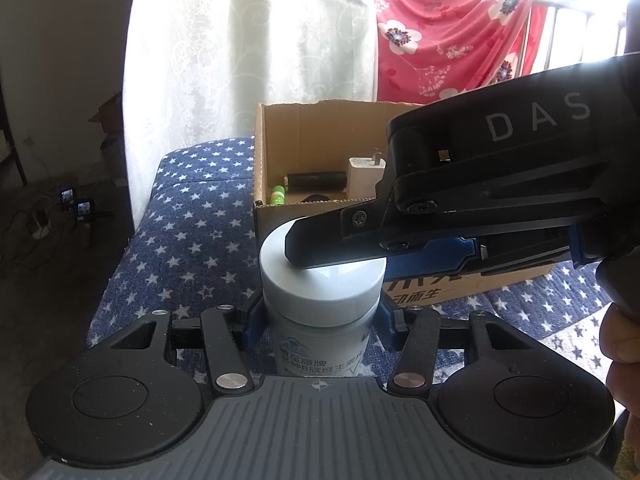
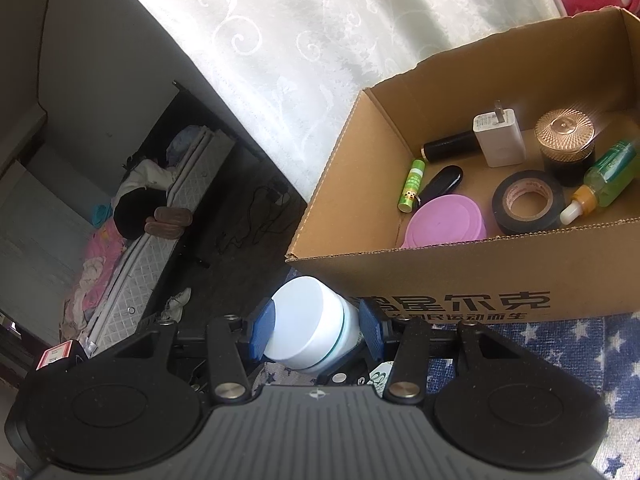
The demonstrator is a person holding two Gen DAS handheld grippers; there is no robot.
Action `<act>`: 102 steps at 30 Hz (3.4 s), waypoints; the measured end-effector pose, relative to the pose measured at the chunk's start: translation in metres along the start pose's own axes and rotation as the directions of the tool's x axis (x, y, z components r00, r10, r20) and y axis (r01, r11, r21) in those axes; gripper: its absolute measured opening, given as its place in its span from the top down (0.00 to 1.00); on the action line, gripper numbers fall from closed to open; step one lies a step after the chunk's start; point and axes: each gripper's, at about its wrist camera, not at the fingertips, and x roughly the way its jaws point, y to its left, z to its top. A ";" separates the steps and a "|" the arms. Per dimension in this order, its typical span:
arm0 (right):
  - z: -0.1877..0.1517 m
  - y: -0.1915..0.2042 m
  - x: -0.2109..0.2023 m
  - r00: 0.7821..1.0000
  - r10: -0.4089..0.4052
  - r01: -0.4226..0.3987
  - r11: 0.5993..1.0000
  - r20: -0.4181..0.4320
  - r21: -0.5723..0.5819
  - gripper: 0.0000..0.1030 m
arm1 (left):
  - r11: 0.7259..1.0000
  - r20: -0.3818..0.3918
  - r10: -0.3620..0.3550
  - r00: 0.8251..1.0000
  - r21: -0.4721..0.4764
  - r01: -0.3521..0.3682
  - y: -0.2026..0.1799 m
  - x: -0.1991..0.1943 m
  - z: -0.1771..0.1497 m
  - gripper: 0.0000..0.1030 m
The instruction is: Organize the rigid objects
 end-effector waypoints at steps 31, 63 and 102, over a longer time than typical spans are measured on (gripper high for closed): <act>0.018 0.054 -0.108 0.978 0.091 -0.063 0.987 0.188 -0.149 0.51 | 0.990 0.179 -0.072 0.981 0.131 0.049 -0.042 -0.082 0.061 0.49; 0.087 -0.136 -0.113 0.942 -0.229 0.238 0.971 0.246 -0.008 0.51 | 0.927 -0.181 -0.272 0.945 0.215 0.308 -0.179 0.111 0.108 0.48; -0.034 -0.021 -0.182 0.764 -0.305 0.402 0.914 0.569 -0.050 0.00 | 1.000 0.114 -0.014 0.993 -0.004 0.014 -0.045 -0.032 0.063 0.00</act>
